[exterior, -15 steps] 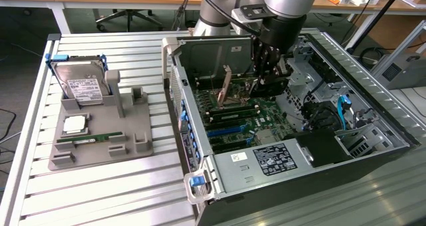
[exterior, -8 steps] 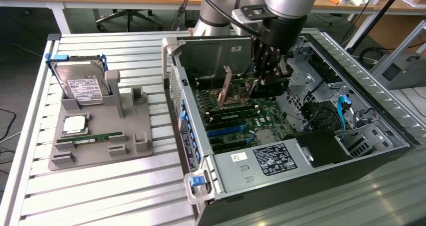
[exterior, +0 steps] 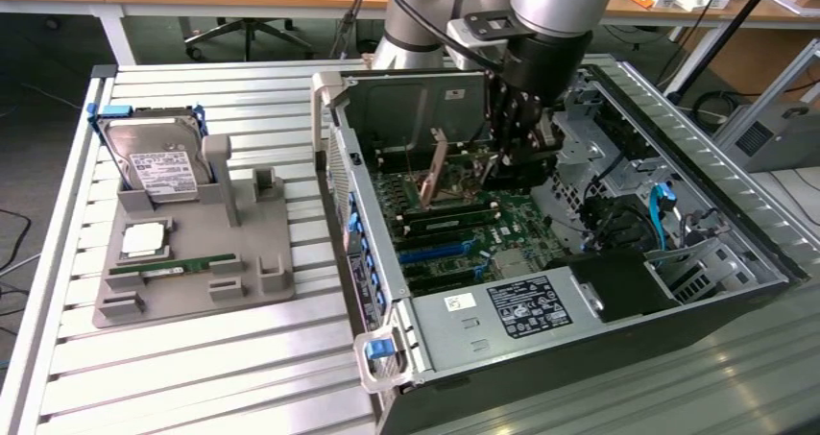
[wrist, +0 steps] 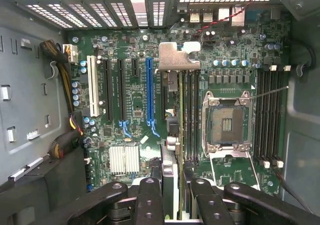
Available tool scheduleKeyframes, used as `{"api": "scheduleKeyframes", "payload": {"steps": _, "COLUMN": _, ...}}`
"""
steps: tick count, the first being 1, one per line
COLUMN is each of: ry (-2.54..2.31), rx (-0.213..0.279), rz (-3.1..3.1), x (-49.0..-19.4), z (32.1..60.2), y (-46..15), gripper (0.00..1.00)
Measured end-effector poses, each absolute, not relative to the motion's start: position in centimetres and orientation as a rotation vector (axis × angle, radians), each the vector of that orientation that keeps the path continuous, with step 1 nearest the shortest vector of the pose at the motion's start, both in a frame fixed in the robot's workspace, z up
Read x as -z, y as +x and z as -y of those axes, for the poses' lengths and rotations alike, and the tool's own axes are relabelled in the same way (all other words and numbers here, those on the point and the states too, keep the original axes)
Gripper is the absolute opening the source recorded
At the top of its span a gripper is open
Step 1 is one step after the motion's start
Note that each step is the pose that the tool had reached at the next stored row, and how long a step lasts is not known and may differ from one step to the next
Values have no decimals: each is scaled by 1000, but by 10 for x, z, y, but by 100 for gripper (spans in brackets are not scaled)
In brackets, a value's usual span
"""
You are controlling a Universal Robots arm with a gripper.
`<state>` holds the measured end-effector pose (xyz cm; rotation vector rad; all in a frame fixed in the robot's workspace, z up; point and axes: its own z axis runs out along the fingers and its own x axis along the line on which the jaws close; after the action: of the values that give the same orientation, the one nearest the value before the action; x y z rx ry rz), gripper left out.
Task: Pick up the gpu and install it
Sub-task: 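Insert the gpu into the slot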
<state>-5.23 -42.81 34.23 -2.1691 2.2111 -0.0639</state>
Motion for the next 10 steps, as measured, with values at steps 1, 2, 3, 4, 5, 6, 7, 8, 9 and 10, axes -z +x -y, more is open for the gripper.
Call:
{"api": "scheduleKeyframes", "payload": {"steps": 1, "ry": -2169, "rx": 64, "rz": -2211, "x": -342, "z": 428, "y": -52, "gripper": 27}}
{"api": "scheduleKeyframes", "payload": {"steps": 2, "ry": -2170, "rx": 65, "rz": -2212, "x": -342, "z": 428, "y": -52, "gripper": 27}}
{"api": "scheduleKeyframes", "payload": {"steps": 3, "ry": -2170, "rx": 65, "rz": -2212, "x": -342, "z": 429, "y": -52, "gripper": 27}}
{"api": "scheduleKeyframes", "payload": {"steps": 4, "ry": -2170, "rx": 66, "rz": -2212, "x": -342, "z": 429, "y": -52, "gripper": 27}}
{"api": "scheduleKeyframes", "payload": {"steps": 5, "ry": -2170, "rx": 66, "rz": -2212, "x": -342, "z": 429, "y": -52, "gripper": 27}}
{"api": "scheduleKeyframes", "payload": {"steps": 6, "ry": -2171, "rx": 67, "rz": -2212, "x": -342, "z": 429, "y": -52, "gripper": 27}}
{"api": "scheduleKeyframes", "payload": {"steps": 7, "ry": -2171, "rx": 67, "rz": -2212, "x": -342, "z": 430, "y": -52, "gripper": 27}}
{"api": "scheduleKeyframes", "payload": {"steps": 8, "ry": -2171, "rx": 68, "rz": -2213, "x": -342, "z": 430, "y": -52, "gripper": 27}}
{"api": "scheduleKeyframes", "payload": {"steps": 9, "ry": -2171, "rx": 68, "rz": -2213, "x": -342, "z": 430, "y": -52, "gripper": 27}}
{"api": "scheduleKeyframes", "payload": {"steps": 10, "ry": -2171, "rx": 69, "rz": -2213, "x": -342, "z": 431, "y": -52, "gripper": 27}}
